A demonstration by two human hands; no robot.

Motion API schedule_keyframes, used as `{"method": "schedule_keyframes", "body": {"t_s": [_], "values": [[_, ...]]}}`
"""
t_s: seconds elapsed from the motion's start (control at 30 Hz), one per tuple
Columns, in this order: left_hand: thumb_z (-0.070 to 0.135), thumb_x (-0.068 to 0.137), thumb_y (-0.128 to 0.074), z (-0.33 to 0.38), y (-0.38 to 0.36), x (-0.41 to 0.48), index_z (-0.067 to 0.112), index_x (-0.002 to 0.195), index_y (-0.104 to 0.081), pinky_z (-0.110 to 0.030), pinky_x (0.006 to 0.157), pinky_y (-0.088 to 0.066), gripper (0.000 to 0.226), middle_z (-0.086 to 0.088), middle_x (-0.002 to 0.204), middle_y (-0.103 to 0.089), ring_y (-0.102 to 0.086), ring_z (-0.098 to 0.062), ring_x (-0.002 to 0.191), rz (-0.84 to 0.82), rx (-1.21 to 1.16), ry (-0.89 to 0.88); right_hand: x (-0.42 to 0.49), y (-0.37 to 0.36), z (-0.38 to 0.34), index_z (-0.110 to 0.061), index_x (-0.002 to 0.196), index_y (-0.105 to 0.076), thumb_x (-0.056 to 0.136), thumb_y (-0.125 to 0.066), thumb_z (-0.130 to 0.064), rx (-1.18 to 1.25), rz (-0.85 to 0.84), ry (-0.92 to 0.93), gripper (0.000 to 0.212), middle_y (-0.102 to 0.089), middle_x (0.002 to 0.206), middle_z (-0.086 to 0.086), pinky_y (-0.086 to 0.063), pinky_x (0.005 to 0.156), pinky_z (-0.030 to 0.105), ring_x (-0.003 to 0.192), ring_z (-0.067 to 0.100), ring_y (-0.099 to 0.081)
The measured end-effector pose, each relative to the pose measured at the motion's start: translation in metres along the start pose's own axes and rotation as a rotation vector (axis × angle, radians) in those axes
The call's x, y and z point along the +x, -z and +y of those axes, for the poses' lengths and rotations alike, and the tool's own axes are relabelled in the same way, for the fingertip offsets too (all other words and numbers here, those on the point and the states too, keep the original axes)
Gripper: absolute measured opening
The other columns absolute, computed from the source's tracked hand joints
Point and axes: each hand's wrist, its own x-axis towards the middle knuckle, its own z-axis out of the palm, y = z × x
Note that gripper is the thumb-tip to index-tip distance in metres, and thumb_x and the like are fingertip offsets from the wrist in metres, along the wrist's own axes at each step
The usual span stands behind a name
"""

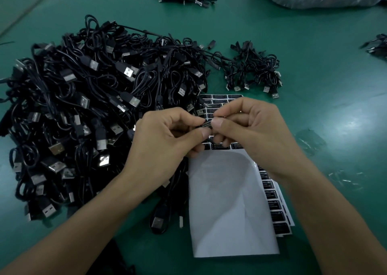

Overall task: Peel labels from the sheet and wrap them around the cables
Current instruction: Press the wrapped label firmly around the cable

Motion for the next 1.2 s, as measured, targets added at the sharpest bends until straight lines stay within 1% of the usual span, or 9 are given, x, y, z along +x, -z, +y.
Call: {"method": "schedule_keyframes", "body": {"t_s": [0.1, 0.23, 0.3, 0.43, 0.53, 0.63, 0.73, 0.87, 1.2], "values": [[0.013, 0.083, -0.079, 0.001, 0.000, 0.000, 0.022, 0.086, -0.076, -0.029, 0.059, -0.060, 0.010, -0.004, 0.070, -0.074, -0.073, -0.020, 0.063, -0.011, 0.009, 0.014, 0.000, -0.002, 0.002, -0.009, 0.091, -0.065, 0.095, -0.065, -0.004, 0.020, 0.020, -0.011, 0.007, -0.074, 0.071, 0.008, -0.052, 0.057, 0.019, 0.060, 0.012, -0.068], [0.014, 0.082, -0.081, 0.003, -0.002, -0.001, 0.022, 0.082, -0.076, -0.042, 0.063, -0.062, 0.010, -0.004, 0.068, -0.074, -0.073, -0.023, 0.065, 0.003, 0.038, 0.006, -0.001, -0.007, 0.006, -0.018, 0.089, -0.067, 0.087, -0.077, -0.011, -0.058, 0.046, 0.017, 0.013, -0.073, 0.068, 0.003, -0.051, 0.057, 0.018, 0.060, 0.009, -0.067], [0.015, 0.080, -0.080, 0.005, -0.001, -0.001, 0.020, 0.080, -0.075, -0.042, 0.064, -0.063, 0.007, -0.004, 0.068, -0.074, -0.073, -0.022, 0.065, 0.014, 0.040, 0.029, 0.000, -0.008, 0.007, -0.019, 0.088, -0.068, 0.087, -0.076, -0.008, -0.050, 0.046, 0.036, 0.014, -0.073, 0.068, 0.002, -0.050, 0.057, 0.017, 0.060, 0.009, -0.067], [0.013, 0.084, -0.076, 0.010, 0.002, 0.002, 0.016, 0.072, -0.073, -0.035, 0.057, -0.059, 0.013, -0.007, 0.062, -0.071, -0.066, -0.020, 0.056, -0.028, 0.057, 0.121, 0.001, -0.007, 0.006, -0.020, 0.092, -0.069, 0.095, -0.064, -0.003, -0.068, 0.027, 0.068, 0.018, -0.072, 0.068, -0.002, -0.050, 0.058, 0.017, 0.061, 0.007, -0.066], [0.016, 0.081, -0.075, 0.016, 0.004, 0.004, 0.012, 0.068, -0.074, -0.022, 0.051, -0.053, 0.014, -0.007, 0.058, -0.068, -0.060, -0.013, 0.051, -0.099, 0.046, 0.169, 0.000, -0.008, 0.006, -0.019, 0.099, -0.071, 0.100, -0.056, -0.004, -0.060, 0.031, 0.091, 0.021, -0.071, 0.068, -0.002, -0.049, 0.058, 0.018, 0.063, 0.009, -0.066], [0.011, 0.081, -0.076, 0.018, 0.007, 0.005, 0.010, 0.070, -0.076, -0.019, 0.051, -0.052, 0.012, -0.009, 0.063, -0.069, -0.063, -0.011, 0.056, -0.086, -0.039, 0.195, -0.001, -0.010, 0.003, -0.016, 0.108, -0.068, 0.104, -0.049, -0.009, 0.091, 0.043, 0.051, 0.021, -0.072, 0.072, 0.003, -0.049, 0.057, 0.020, 0.066, 0.015, -0.068], [0.011, 0.082, -0.077, 0.018, 0.008, 0.005, 0.012, 0.073, -0.077, -0.019, 0.053, -0.053, 0.009, -0.009, 0.068, -0.073, -0.068, -0.013, 0.061, -0.028, -0.106, 0.214, -0.004, -0.009, -0.005, -0.014, 0.098, -0.069, 0.092, -0.064, -0.024, 0.163, 0.041, -0.068, 0.013, -0.075, 0.075, 0.009, -0.048, 0.051, 0.021, 0.061, 0.017, -0.068], [0.021, 0.075, -0.078, 0.016, 0.008, 0.006, 0.011, 0.080, -0.076, -0.021, 0.055, -0.056, 0.011, -0.010, 0.071, -0.075, -0.072, -0.016, 0.063, 0.059, -0.182, 0.227, -0.010, -0.014, -0.007, -0.017, 0.082, -0.072, 0.076, -0.086, -0.025, -0.113, -0.064, -0.129, 0.018, -0.074, 0.065, 0.007, -0.043, 0.043, 0.016, 0.050, 0.013, -0.066], [0.017, 0.092, -0.070, 0.014, 0.005, 0.004, 0.018, 0.081, -0.074, -0.023, 0.060, -0.058, 0.012, -0.007, 0.076, -0.076, -0.077, -0.020, 0.076, 0.186, -0.232, 0.198, -0.016, -0.033, -0.004, -0.023, 0.076, -0.066, 0.071, -0.089, -0.033, -0.332, -0.071, -0.123, 0.026, -0.072, 0.065, -0.001, -0.043, 0.039, 0.019, 0.038, 0.005, -0.058]]}}
